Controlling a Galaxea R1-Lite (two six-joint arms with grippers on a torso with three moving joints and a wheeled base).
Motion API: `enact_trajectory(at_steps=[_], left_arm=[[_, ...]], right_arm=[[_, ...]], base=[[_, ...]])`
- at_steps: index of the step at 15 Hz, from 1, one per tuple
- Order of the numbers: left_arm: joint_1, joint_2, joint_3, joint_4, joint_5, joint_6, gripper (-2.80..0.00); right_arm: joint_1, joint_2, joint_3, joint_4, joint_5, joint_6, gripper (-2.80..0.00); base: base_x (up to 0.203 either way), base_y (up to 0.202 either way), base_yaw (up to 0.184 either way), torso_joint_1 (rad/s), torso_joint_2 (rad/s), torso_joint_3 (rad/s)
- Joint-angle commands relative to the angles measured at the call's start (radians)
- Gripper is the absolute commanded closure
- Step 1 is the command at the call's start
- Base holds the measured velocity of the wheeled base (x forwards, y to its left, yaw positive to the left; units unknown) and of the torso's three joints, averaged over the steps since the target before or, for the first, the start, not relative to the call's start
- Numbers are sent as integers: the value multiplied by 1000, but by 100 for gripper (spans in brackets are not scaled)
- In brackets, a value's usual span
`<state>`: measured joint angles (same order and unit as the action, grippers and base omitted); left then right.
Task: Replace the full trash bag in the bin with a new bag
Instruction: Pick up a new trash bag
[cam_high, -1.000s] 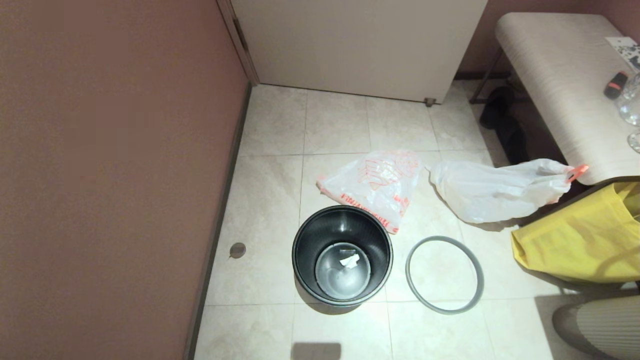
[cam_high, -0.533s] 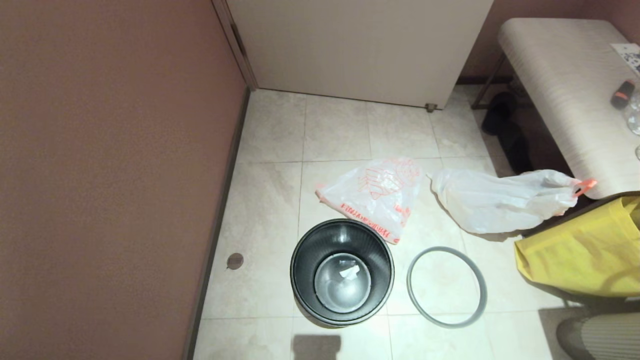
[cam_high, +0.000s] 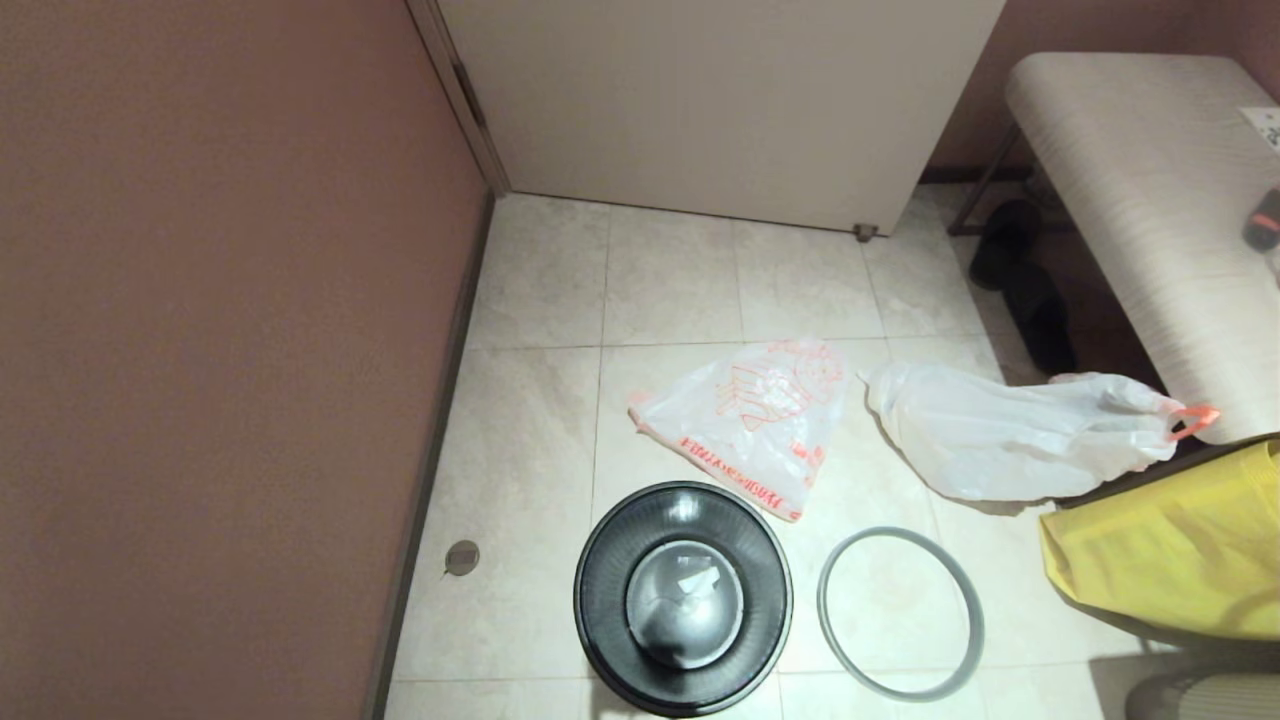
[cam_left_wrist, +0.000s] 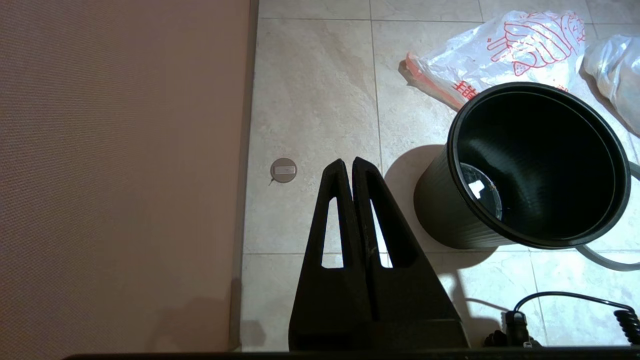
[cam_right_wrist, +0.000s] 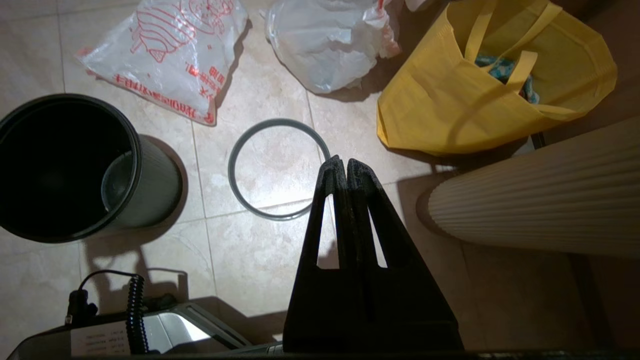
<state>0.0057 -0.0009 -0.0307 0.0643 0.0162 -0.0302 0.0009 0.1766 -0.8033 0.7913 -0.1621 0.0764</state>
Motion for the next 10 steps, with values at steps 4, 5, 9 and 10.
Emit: enact_trajectory(at_steps=[4,5,9,10], left_arm=[[0,1,0,0,1,-2,0],[0,1,0,0,1,-1,0],[0,1,0,0,1,-1,0],[0,1,0,0,1,-1,0]], right_arm=[[-6,306,-39,-93,8,-42,0],[-5,394,-41,-161,21,-50,0],[13,847,-76,-430,74,-66,0],[22,989,-103,-489,84,-68,0]], base=[[0,0,0,0,0,0],[0,0,0,0,0,0],[0,0,0,0,0,0],[0,0,0,0,0,0]])
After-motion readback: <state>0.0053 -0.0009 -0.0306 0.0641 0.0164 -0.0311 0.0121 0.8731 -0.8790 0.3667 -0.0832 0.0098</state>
